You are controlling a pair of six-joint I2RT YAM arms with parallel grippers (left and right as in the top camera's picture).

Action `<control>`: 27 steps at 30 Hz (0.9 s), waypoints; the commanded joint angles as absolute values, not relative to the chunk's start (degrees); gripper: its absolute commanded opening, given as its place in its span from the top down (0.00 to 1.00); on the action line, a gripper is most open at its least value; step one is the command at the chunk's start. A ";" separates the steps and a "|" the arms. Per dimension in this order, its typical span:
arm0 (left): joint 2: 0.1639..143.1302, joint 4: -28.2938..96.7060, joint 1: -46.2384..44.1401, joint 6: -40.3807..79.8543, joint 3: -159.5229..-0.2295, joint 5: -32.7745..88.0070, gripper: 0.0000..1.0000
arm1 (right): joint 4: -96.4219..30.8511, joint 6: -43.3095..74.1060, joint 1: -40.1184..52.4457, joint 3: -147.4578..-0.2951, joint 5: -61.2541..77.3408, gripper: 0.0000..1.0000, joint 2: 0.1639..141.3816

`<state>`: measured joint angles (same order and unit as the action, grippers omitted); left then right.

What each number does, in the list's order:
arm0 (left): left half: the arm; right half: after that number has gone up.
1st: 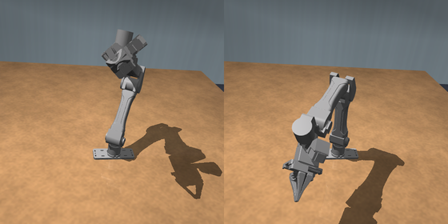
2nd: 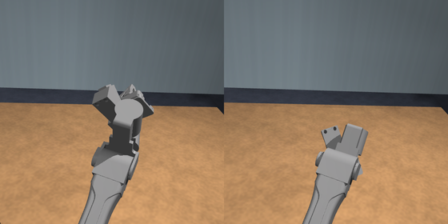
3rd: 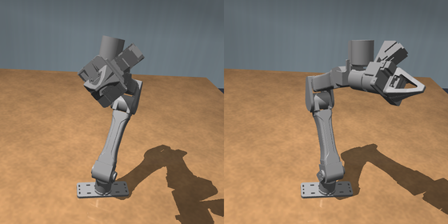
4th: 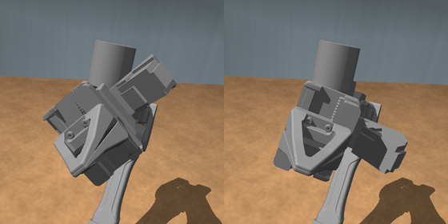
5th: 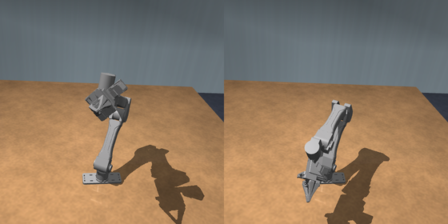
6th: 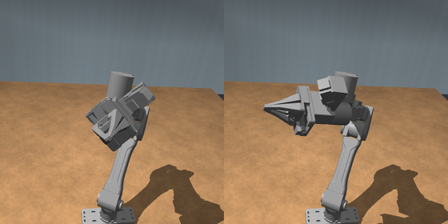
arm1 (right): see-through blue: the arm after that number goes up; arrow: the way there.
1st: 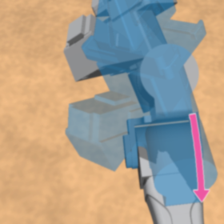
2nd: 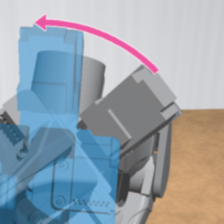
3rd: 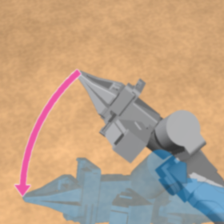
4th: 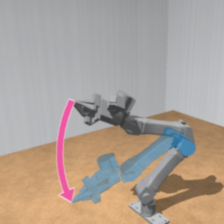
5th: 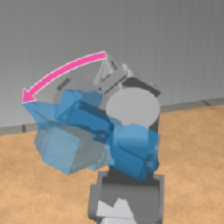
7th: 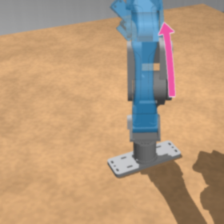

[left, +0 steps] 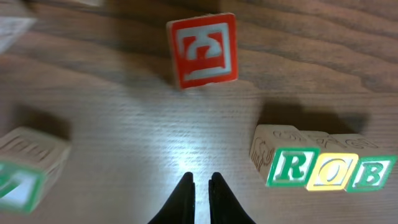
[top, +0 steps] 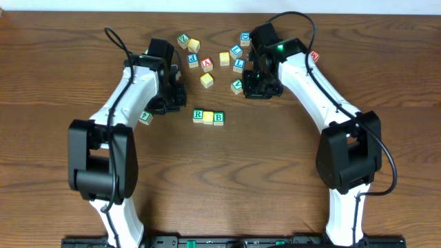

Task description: Spell out ROBOT

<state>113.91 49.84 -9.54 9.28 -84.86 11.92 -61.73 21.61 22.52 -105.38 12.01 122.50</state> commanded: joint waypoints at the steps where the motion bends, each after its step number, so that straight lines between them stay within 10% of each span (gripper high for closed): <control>1: 116.57 49.39 -9.91 7.07 -84.49 15.07 0.92 | -62.19 20.49 22.06 -106.45 11.92 0.81 122.15; 27: 117.60 47.90 -16.67 4.08 -84.49 15.88 0.92 | -62.92 20.51 22.11 -106.43 11.07 0.77 122.15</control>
<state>117.25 47.57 -15.81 4.67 -84.84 15.16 -62.59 21.21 22.31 -105.38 11.73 122.50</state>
